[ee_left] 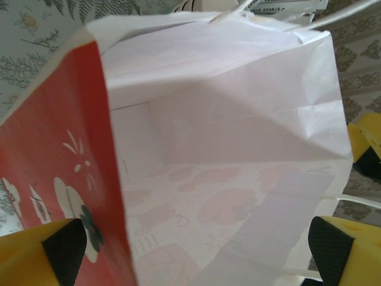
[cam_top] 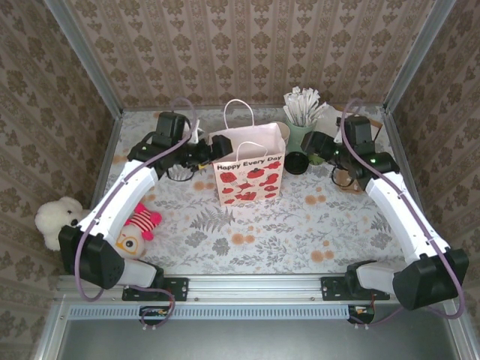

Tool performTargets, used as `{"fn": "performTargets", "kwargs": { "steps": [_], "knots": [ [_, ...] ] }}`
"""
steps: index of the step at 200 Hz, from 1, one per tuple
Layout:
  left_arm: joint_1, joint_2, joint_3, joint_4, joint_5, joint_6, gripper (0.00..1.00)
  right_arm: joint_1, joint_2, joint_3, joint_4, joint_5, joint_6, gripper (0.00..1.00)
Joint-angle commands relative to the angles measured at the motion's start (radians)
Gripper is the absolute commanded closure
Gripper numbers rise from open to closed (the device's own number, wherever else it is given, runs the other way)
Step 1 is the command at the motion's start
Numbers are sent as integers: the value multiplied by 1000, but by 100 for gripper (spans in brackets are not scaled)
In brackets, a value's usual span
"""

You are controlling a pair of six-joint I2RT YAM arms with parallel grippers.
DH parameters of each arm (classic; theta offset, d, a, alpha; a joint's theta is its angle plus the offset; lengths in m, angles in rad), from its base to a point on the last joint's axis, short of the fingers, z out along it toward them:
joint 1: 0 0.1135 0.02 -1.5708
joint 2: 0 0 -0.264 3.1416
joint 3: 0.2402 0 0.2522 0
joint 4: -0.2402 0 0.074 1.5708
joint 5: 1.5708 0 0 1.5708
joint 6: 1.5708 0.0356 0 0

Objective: Pack the takeout coffee

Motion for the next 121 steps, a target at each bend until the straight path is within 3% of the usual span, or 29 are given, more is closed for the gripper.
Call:
{"fn": "performTargets", "kwargs": {
  "steps": [1,29,41,59,86,121],
  "knots": [
    [36,-104,-68,104,-64,69,0,-51,-57,-58,-69,115,-25,0],
    [80,-172,-181,297,1,78,0,-159,-68,-109,-77,124,-143,0],
    [84,-201,-205,333,-13,96,0,-223,-40,-109,-76,62,-187,0],
    [84,-263,-256,402,-100,99,0,-287,56,-87,-69,19,-216,0],
    [85,-333,-324,486,-259,76,0,-301,160,-64,-55,174,-306,0],
    [90,-353,-423,661,-377,40,0,-342,341,7,-144,235,-445,2]
  ]
}}
